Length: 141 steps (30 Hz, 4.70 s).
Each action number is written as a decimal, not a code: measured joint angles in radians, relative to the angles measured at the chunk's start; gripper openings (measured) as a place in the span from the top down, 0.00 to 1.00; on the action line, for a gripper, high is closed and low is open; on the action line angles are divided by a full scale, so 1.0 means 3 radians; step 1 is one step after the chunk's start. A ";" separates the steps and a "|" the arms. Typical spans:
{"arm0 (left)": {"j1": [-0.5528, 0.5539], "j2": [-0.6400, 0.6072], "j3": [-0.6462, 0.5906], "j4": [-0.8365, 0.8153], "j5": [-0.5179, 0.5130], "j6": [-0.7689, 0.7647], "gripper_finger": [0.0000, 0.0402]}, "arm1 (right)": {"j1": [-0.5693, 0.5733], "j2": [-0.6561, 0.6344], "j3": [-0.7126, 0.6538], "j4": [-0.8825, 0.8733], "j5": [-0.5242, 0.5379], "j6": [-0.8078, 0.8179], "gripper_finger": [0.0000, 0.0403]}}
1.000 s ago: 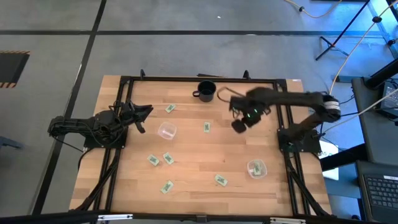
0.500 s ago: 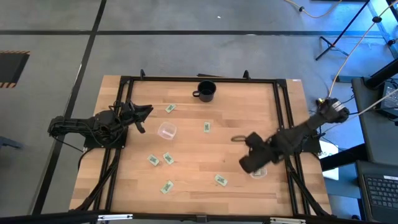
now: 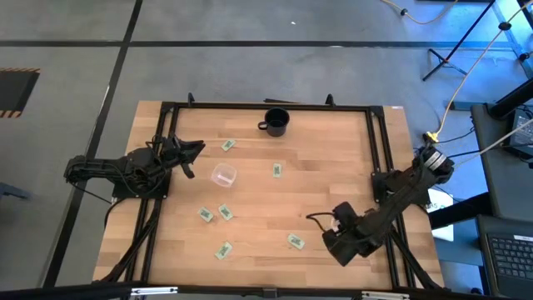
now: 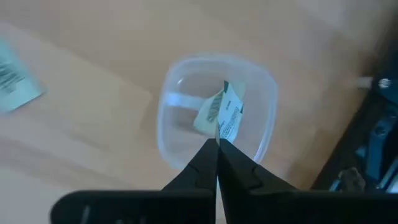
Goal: Pick and place items into bin
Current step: Put the white stevia packet into the bottom transparent bin
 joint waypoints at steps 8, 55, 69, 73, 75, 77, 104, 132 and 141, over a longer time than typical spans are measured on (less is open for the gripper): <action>0.0000 -0.0001 0.0000 0.0000 -0.0001 0.0000 0.84 | -0.0072 0.0168 0.0000 -0.0018 -0.0039 -0.0027 0.98; 0.0000 -0.0001 0.0000 0.0001 -0.0001 0.0001 0.84 | -0.0184 -0.0099 -0.0494 0.0453 -0.0257 -0.0118 0.72; 0.0001 0.0000 0.0000 0.0000 -0.0001 0.0001 0.84 | -0.0449 -0.0349 0.0198 -0.0493 0.0742 -0.1106 0.71; 0.0000 -0.0001 -0.0001 0.0000 0.0001 0.0001 0.84 | -0.0711 -0.0612 0.0030 -0.0015 0.0823 -0.1901 0.71; 0.0000 -0.0001 0.0000 0.0001 0.0001 0.0000 0.84 | -0.0858 -0.0789 -0.0117 0.0354 0.0891 -0.2354 0.71; 0.0000 -0.0001 -0.0001 0.0001 0.0001 0.0000 0.84 | -0.0991 -0.0981 -0.0320 0.0785 0.0904 -0.2805 0.71; 0.0000 -0.0001 -0.0001 0.0000 0.0001 0.0001 0.84 | -0.1477 -0.2223 -0.2108 0.3571 0.0896 -0.5505 0.71; 0.0001 -0.0001 0.0000 0.0000 -0.0001 0.0000 0.84 | -0.1499 -0.2145 -0.2108 0.3900 0.0897 -0.6174 0.57; 0.0001 -0.0001 -0.0001 0.0000 0.0001 0.0000 0.84 | -0.1499 -0.2145 -0.2107 0.4068 0.0897 -0.6516 0.27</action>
